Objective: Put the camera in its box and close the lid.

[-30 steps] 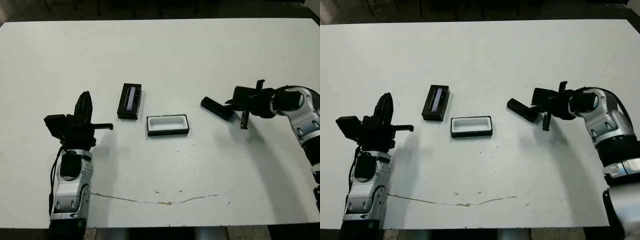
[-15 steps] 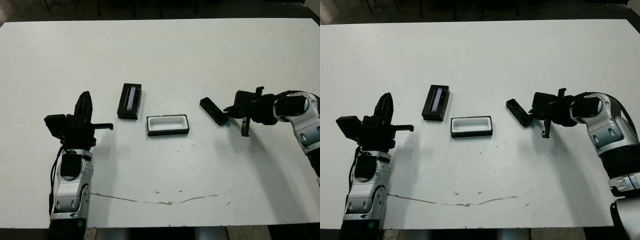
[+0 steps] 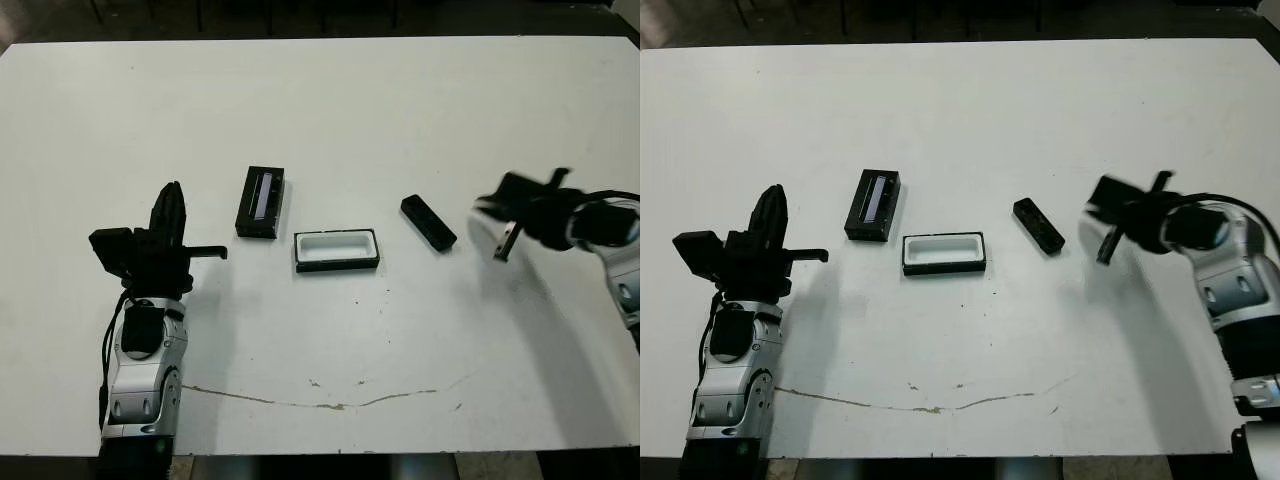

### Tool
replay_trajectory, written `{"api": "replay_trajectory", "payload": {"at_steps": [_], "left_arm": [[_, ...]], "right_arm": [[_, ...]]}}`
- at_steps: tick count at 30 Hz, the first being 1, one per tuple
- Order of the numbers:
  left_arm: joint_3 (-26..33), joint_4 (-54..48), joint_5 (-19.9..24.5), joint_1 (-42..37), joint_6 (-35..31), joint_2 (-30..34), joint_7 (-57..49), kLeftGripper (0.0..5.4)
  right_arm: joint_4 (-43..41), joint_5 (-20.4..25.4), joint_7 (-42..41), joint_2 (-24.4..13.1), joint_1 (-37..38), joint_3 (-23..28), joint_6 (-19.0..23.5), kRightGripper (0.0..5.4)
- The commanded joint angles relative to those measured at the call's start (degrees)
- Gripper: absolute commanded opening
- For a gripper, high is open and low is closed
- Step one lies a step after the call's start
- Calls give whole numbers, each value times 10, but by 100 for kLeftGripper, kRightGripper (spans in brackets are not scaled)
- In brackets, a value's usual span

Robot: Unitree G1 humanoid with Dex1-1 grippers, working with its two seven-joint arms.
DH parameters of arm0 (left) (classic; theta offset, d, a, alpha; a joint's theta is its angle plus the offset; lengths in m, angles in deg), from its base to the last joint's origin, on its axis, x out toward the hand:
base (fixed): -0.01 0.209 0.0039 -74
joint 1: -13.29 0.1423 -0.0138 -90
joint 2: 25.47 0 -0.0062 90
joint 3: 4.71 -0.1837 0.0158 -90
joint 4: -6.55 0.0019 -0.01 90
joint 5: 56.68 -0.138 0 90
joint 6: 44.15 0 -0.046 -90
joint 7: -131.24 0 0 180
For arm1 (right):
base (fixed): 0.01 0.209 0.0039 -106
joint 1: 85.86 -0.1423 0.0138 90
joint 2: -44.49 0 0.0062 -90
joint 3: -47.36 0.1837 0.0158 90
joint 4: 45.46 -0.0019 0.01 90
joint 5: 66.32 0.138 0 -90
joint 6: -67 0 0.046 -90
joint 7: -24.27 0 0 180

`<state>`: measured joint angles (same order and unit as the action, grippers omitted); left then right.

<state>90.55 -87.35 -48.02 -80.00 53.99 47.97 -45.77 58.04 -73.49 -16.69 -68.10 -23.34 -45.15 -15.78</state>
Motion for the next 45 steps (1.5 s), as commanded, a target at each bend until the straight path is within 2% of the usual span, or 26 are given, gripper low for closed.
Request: {"api": "replay_trajectory", "payload": {"at_steps": [1,4,8,14,17,26,45], "left_arm": [[1,9,0,5,-10,0,-1,1],[-1,8,-2,6,-13,0,-3,1],[-1,12,-1,5,-7,-1,-1,1],[-2,7,-1,10,-8,0,-1,1],[0,9,1,12,-4,1,1,0],[1,10,2,16,-2,4,4,0],[2,6,2,19,-9,4,2,0]], "right_arm": [[-64,59,30,34,56,52,46,0],[-133,105,51,62,95,79,82,0],[-226,153,78,97,141,91,134,0],[-335,171,119,118,191,70,226,0],[-356,173,128,122,203,59,259,31],[-353,161,126,110,209,25,269,182],[-299,135,136,121,194,-2,234,514]]}}
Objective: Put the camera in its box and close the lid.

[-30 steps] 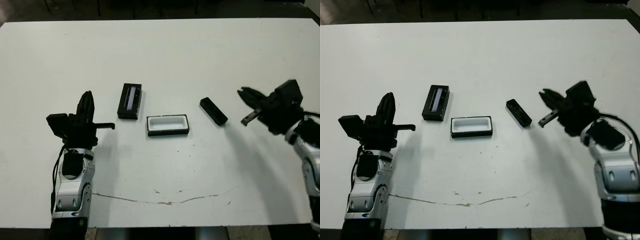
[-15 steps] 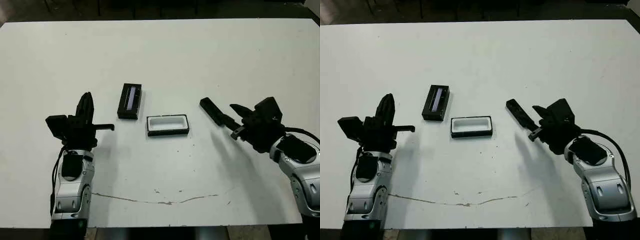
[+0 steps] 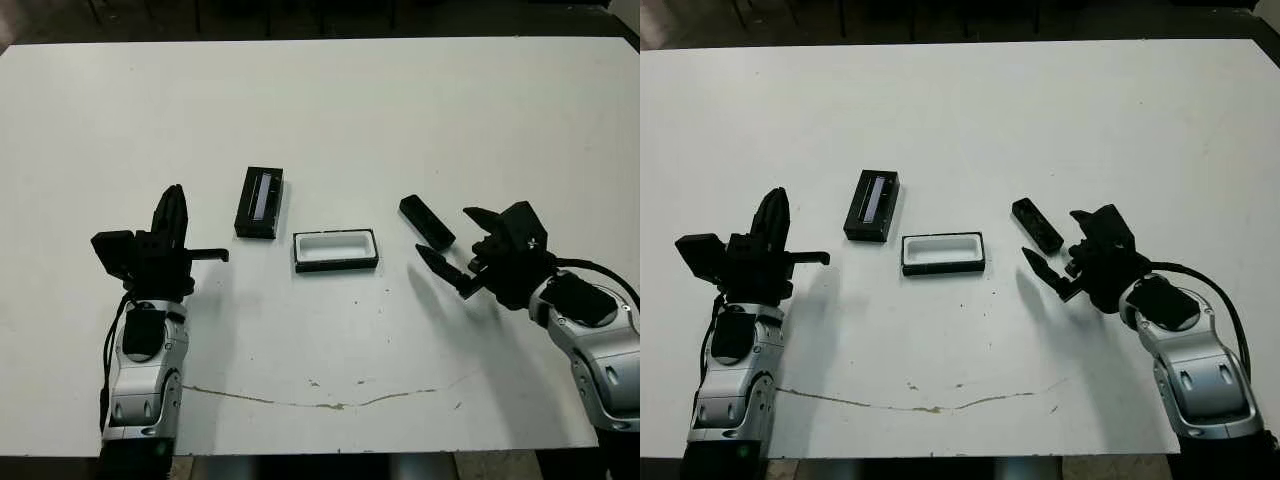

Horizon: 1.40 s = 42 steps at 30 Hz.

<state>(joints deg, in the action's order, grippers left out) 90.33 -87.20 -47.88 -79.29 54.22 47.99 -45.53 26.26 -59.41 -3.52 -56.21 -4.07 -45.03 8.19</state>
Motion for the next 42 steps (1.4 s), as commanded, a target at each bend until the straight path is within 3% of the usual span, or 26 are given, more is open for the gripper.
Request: {"api": "replay_trajectory", "payload": {"at_steps": [1,11,25,31,38,42], "left_arm": [[4,4,1,12,-10,5,1,0],[3,5,-3,12,-7,8,4,0],[6,3,-7,18,-7,13,5,0],[8,5,-5,19,-2,14,10,0],[7,3,-5,21,-6,12,7,0],[7,2,-7,23,-3,12,8,0]], "right_arm": [[23,-7,5,3,1,-4,-8,530],[52,-6,5,2,-14,-11,1,537],[91,3,24,48,-23,-26,40,537],[83,15,49,78,-11,-19,61,452],[73,15,58,83,-10,-21,67,327],[55,25,75,94,-13,-10,108,258]]}}
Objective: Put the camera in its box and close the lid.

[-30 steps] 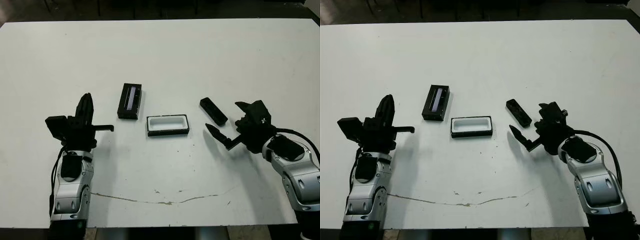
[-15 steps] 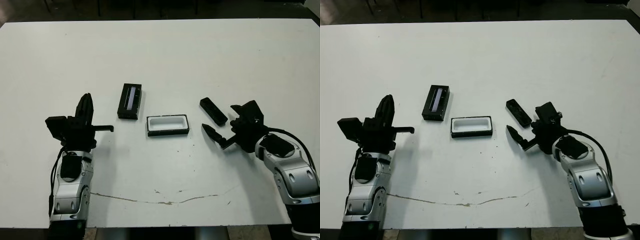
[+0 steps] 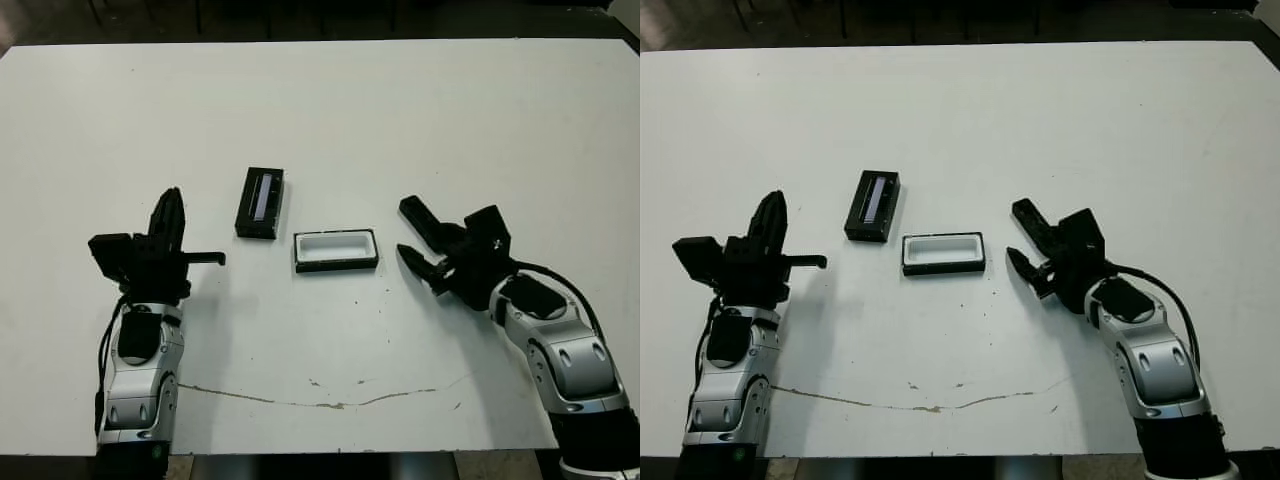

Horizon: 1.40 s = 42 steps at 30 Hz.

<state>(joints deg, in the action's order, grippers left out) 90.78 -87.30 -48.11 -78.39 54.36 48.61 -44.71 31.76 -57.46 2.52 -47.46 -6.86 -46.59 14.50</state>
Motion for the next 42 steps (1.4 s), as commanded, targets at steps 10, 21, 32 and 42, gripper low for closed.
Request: {"api": "replay_trajectory", "payload": {"at_steps": [10,21,32,42], "left_arm": [[5,4,0,15,-2,6,1,0],[5,0,0,14,-10,6,-2,0],[2,-4,-3,14,-14,4,-4,0],[-2,-7,-9,14,-17,1,-8,0]], "right_arm": [[-27,22,28,11,17,22,87,84],[-44,4,43,8,23,21,48,53],[13,44,-45,-35,-69,77,-53,53],[298,63,-310,-106,-274,46,-224,53]]}}
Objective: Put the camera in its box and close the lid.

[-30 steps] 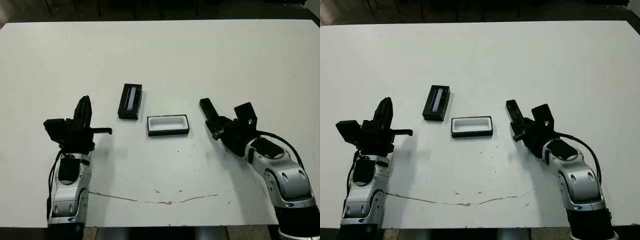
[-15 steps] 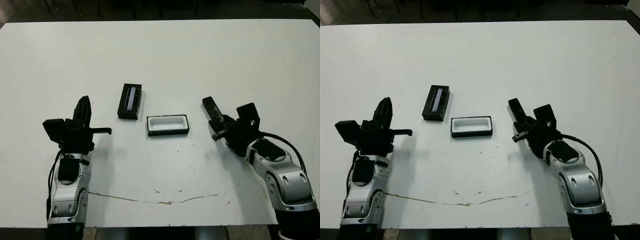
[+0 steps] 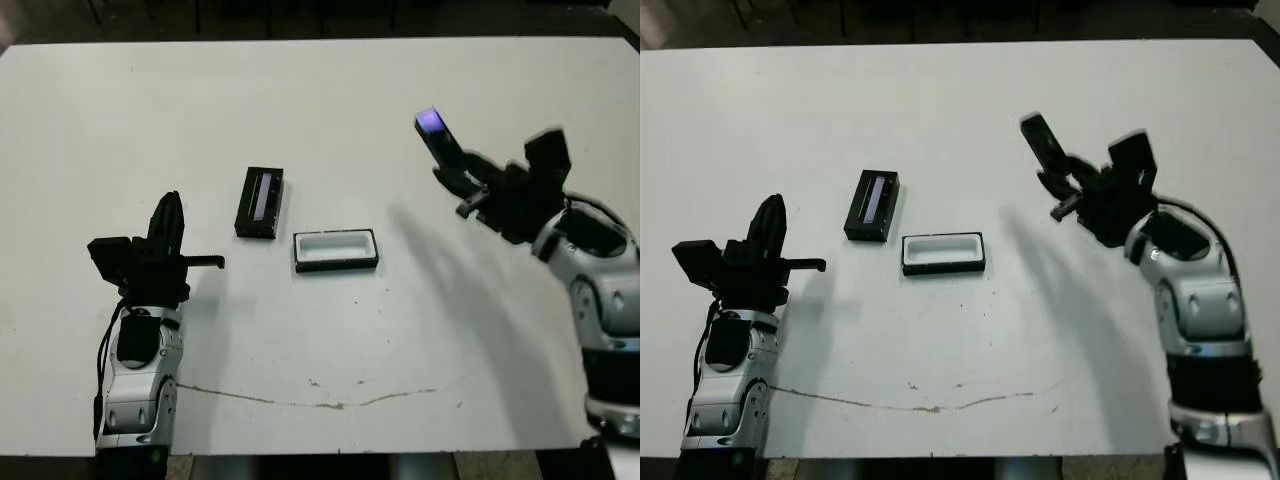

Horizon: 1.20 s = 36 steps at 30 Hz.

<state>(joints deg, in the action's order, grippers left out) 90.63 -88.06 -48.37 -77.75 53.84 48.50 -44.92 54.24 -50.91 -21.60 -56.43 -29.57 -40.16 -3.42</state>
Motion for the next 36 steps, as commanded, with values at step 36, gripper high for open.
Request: {"api": "replay_trajectory", "payload": {"at_steps": [36], "left_arm": [[-7,4,-6,15,-5,-6,-10,0]], "right_arm": [[164,-158,-441,-11,-234,-266,-30,53]]}}
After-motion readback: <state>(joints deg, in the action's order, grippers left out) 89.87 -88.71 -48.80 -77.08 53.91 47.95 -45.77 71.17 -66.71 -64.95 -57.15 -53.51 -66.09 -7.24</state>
